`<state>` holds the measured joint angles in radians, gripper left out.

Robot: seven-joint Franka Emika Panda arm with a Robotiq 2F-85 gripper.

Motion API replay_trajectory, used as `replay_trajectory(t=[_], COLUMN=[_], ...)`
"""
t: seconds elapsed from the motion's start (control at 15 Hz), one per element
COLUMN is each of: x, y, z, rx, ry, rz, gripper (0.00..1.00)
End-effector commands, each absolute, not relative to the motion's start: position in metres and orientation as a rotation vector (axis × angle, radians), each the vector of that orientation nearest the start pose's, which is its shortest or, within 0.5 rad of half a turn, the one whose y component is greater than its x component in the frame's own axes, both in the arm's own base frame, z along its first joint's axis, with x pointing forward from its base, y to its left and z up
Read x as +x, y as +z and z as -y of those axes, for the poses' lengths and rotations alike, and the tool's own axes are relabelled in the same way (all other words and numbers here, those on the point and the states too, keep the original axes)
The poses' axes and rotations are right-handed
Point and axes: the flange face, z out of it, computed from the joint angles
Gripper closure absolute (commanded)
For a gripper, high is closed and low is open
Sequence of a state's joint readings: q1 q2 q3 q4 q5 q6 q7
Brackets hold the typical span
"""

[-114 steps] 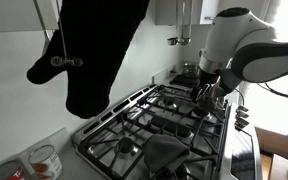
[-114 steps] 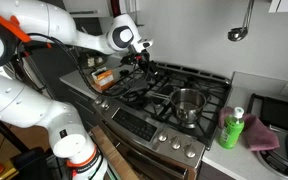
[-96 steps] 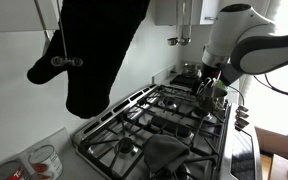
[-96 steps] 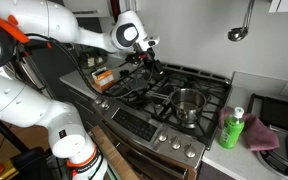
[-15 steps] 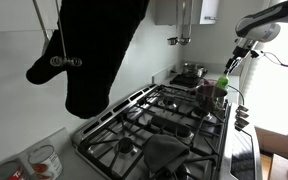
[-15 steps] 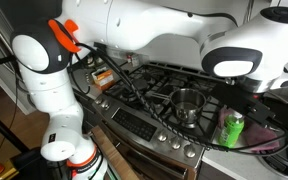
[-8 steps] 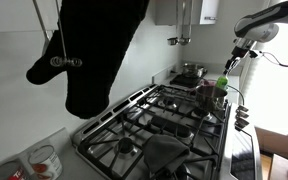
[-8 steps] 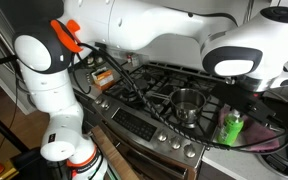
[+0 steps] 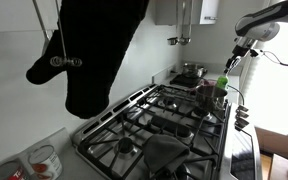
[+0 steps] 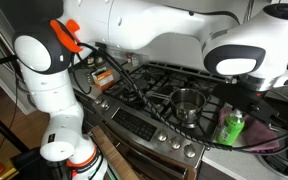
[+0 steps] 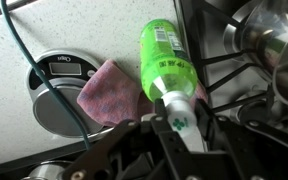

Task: Remove the lid from the green bottle

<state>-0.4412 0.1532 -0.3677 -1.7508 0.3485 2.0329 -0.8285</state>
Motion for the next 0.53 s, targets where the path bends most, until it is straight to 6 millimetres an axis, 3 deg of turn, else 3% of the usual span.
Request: replay_trajectory(t=[0.0, 0.47], x=[0.4501, 0.4477], y=[0.4940, 0.5036], z=[0.4278, 0.4192], rx=[-3.000, -3.015], ry=[-0.420, -0.403], rz=[-0.125, -0.049], gripper=[0.83, 0.87])
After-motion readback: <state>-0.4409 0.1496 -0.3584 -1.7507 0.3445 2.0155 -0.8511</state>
